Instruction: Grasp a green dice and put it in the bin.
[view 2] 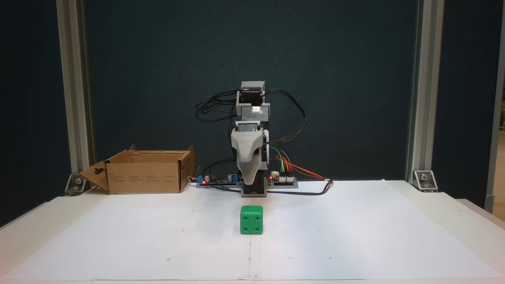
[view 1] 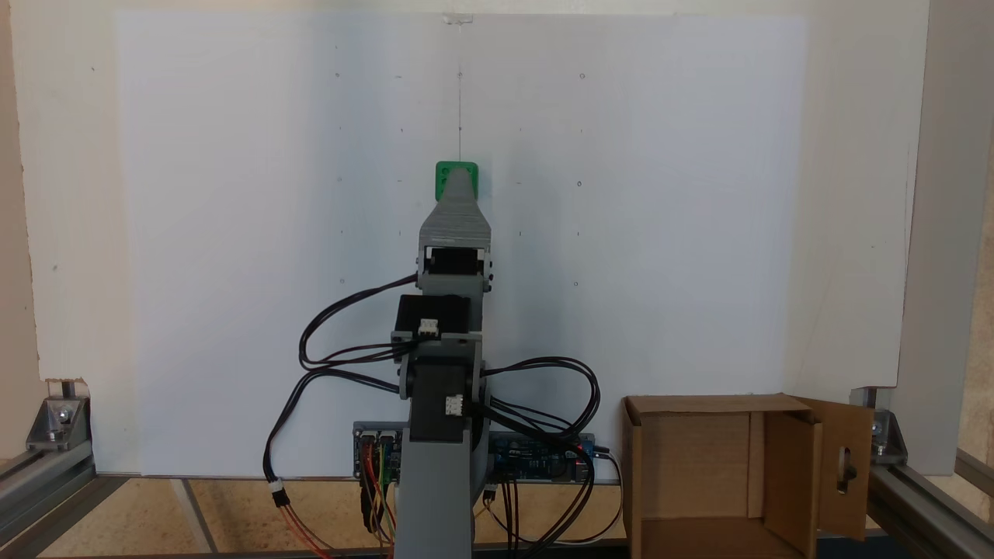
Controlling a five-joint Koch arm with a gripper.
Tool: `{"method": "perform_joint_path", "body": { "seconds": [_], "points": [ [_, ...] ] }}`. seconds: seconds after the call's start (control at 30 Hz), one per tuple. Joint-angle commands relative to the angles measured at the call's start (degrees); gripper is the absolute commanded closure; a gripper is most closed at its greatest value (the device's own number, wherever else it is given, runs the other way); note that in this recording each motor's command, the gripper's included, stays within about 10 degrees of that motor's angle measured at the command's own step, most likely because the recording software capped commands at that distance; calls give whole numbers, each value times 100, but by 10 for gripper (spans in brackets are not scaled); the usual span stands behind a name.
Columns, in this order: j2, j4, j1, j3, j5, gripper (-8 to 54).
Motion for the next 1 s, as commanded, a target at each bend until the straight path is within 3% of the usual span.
{"method": "perform_joint_path", "body": {
  "seconds": [0.0, 0.2, 0.47, 0.97],
  "points": [
    [650, 659, 26, -677, -35, 15],
    [554, 2162, 35, -1503, 308, 17],
    [-299, 3551, -62, -2593, 457, 18],
    [-2101, 3568, -158, -3419, 545, 18]
  ]
}}
